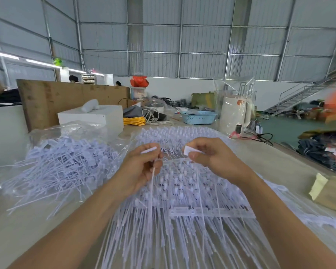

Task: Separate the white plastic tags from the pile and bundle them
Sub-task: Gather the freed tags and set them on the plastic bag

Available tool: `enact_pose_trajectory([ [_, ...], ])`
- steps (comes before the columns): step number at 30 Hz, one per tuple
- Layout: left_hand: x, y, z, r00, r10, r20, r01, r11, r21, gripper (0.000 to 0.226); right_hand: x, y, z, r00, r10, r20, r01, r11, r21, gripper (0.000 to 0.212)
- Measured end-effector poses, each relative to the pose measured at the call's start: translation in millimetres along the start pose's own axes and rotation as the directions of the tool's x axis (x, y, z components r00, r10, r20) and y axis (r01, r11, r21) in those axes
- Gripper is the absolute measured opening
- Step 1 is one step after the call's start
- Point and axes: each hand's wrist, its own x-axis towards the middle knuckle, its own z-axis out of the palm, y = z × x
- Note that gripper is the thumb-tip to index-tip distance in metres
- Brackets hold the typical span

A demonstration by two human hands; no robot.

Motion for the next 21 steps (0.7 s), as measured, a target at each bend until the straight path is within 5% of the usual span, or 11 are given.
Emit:
enact_pose_trajectory([
  [4, -5, -11, 12, 0.996, -0.092, 0.004, 0.092, 0.996, 0.014, 0.014, -2, -6, 7, 0.998, -0.063, 0.014, 0.062, 0.997, 0.054, 0.036],
  [8, -7, -22, 24, 0.985, -0.117, 0.13, 0.086, 0.971, 0.223, 0.055, -3, 1, 17, 0.993, -0.078, 0.09, 0.082, 0.995, -0.049, 0.041],
  [13, -10, -34, 24, 0.997, 0.032, 0.072, -0.057, 0.93, 0.362, 0.015, -2, 10, 15, 0.985, -0.022, 0.168, 0.037, 0.996, -0.082, 0.043],
  [17, -9, -31, 22, 1.0, -0.004, -0.006, 0.005, 0.957, 0.289, 0.017, -4, 25, -16, 0.935, 0.199, 0.295, -0.088, 0.932, -0.352, 0.009],
  [21, -8, -38, 18, 0.984, -0.15, -0.097, 0.172, 0.943, 0.285, 0.012, -8, 37, -48, 0.937, 0.331, 0.116, -0.171, 0.721, -0.671, 0.017],
])
